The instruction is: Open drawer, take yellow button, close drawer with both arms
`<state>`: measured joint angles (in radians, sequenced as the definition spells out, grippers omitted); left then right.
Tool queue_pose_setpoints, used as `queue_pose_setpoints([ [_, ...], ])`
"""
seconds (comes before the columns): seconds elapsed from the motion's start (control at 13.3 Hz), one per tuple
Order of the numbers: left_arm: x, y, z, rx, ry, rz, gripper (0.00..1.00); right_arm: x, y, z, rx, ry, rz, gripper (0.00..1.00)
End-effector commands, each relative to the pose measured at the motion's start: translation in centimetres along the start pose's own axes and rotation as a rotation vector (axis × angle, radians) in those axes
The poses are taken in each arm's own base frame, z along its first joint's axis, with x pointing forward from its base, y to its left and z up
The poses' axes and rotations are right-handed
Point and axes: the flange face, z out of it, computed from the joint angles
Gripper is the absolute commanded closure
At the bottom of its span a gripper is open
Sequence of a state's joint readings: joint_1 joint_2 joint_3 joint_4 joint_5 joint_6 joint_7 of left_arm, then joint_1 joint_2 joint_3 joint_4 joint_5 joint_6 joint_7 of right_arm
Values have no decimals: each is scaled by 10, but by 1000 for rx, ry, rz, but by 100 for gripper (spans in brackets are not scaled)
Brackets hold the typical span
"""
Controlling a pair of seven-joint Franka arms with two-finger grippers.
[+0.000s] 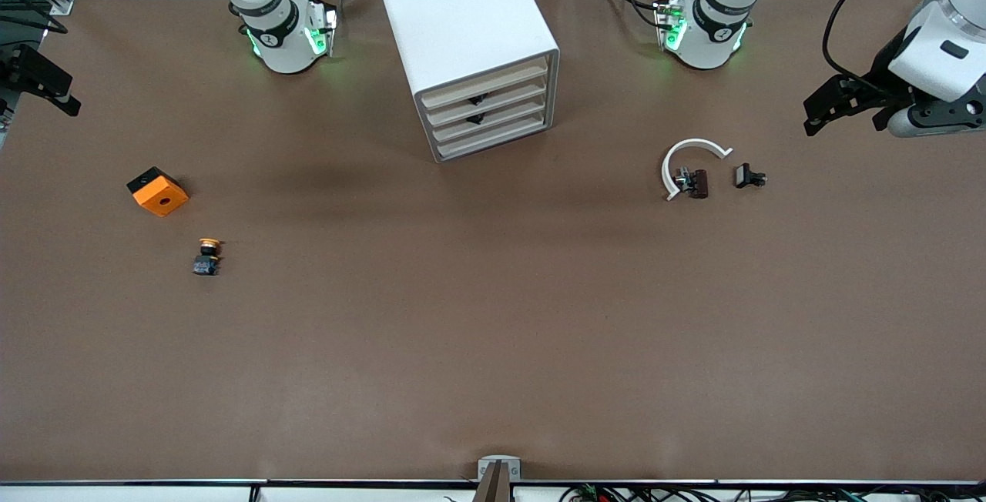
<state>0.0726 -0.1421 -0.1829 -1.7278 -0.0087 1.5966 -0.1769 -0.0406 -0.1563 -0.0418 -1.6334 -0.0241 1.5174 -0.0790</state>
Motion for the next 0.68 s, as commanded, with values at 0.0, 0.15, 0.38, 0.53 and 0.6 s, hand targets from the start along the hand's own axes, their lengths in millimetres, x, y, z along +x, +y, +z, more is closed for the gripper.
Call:
queue_pose_setpoints([
  [0.0, -21, -8, -2, 15, -1, -7, 0, -3, 1, -6, -2, 3, 6, 0],
  [0.15, -20, -21, -3, 16, -1, -20, 0, -3, -1, -6, -2, 3, 3, 0],
  [0.38, -11, -20, -7, 9, 8, -5, 0, -3, -7, -6, -1, 0, -9, 0],
  [0.53, -2, -21, -8, 8, 12, -9, 0, -3, -6, -6, -1, 0, -8, 0],
  [0.6, 4, -21, -11, 8, 19, -10, 0, -3, -6, -6, -1, 1, -8, 0],
])
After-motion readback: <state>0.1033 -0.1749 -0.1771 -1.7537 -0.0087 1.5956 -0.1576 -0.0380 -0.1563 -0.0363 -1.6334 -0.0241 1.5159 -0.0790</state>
